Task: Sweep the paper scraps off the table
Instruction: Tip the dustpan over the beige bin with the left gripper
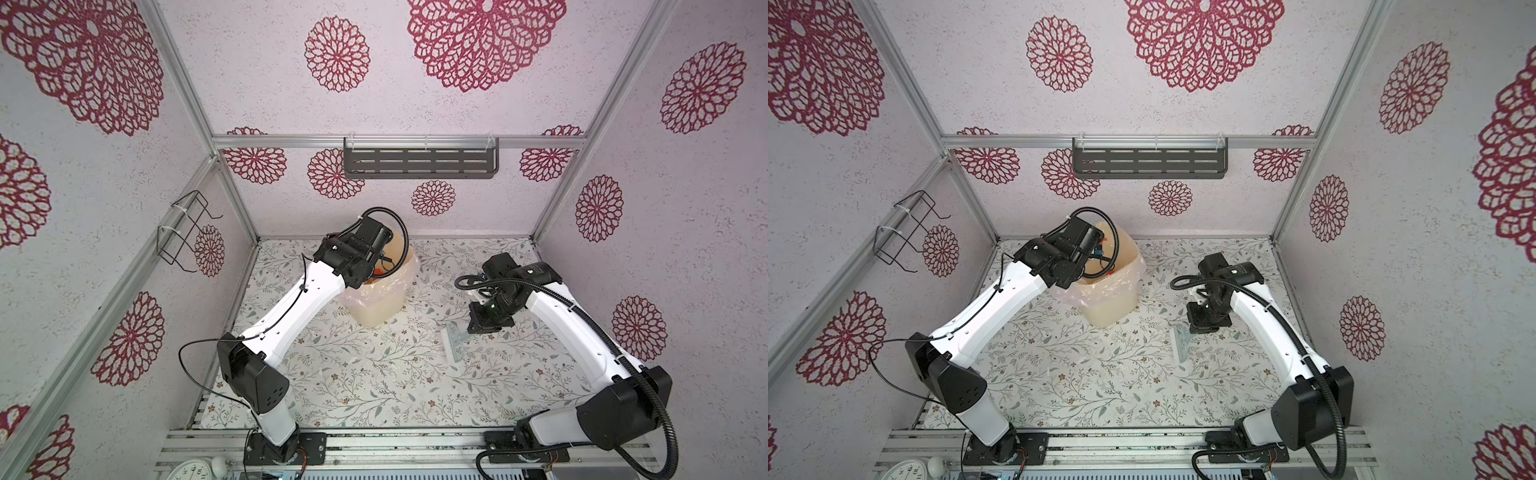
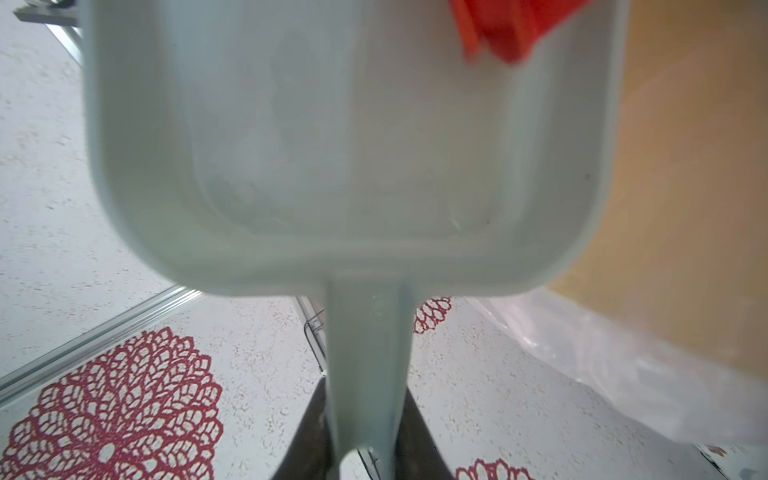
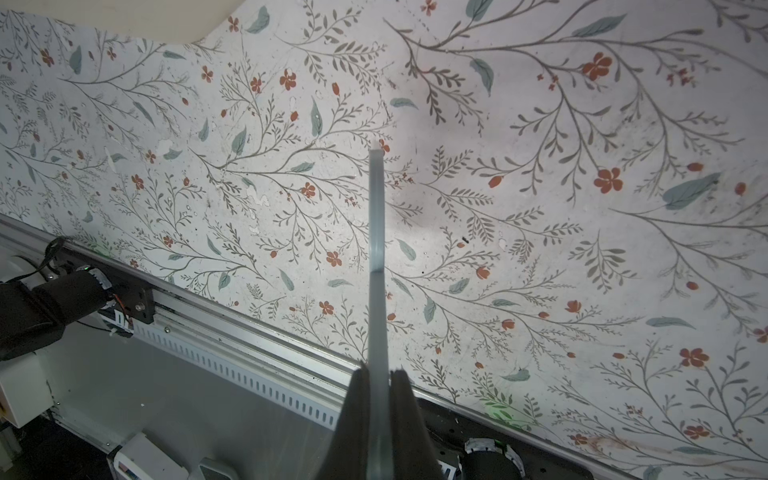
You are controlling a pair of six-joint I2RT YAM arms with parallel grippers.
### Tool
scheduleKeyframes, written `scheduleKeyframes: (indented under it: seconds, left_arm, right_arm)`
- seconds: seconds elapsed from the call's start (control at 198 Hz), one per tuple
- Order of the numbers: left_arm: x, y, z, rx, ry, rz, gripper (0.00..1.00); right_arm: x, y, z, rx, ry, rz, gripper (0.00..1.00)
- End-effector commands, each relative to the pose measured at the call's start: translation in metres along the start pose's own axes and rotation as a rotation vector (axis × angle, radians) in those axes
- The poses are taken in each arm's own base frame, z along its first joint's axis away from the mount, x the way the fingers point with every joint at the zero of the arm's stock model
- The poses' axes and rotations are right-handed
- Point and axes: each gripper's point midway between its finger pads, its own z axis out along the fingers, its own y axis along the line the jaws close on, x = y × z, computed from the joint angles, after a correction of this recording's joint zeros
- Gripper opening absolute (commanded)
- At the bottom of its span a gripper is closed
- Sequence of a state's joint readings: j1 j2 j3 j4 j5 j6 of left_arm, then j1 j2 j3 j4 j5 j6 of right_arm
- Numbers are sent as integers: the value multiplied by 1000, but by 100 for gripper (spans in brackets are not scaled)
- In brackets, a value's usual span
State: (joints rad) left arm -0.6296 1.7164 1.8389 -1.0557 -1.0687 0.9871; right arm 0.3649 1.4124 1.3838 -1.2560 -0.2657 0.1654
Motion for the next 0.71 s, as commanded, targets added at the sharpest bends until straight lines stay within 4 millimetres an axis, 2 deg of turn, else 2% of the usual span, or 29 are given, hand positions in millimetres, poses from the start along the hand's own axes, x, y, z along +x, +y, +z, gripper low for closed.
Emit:
scheduleKeyframes:
  seconds: [0.0,0.384,0.526,0.703]
  left_arm:
    - [2,16,-7,-72,0,7,0]
    - [5,20,-12,-82,-16,-24,0]
    - [5,31,-28,-69,-90,-168,0]
    - [5,44,-57,11,-222,-438,0]
  right_arm:
    - [1,2,-13,-3,-25,-25,0]
    - [-2,1,-15,0,-38,-23,0]
    - [-8,-3,-18,1,-63,-11,0]
    - [-28,-15,-33,-11,-151,44,0]
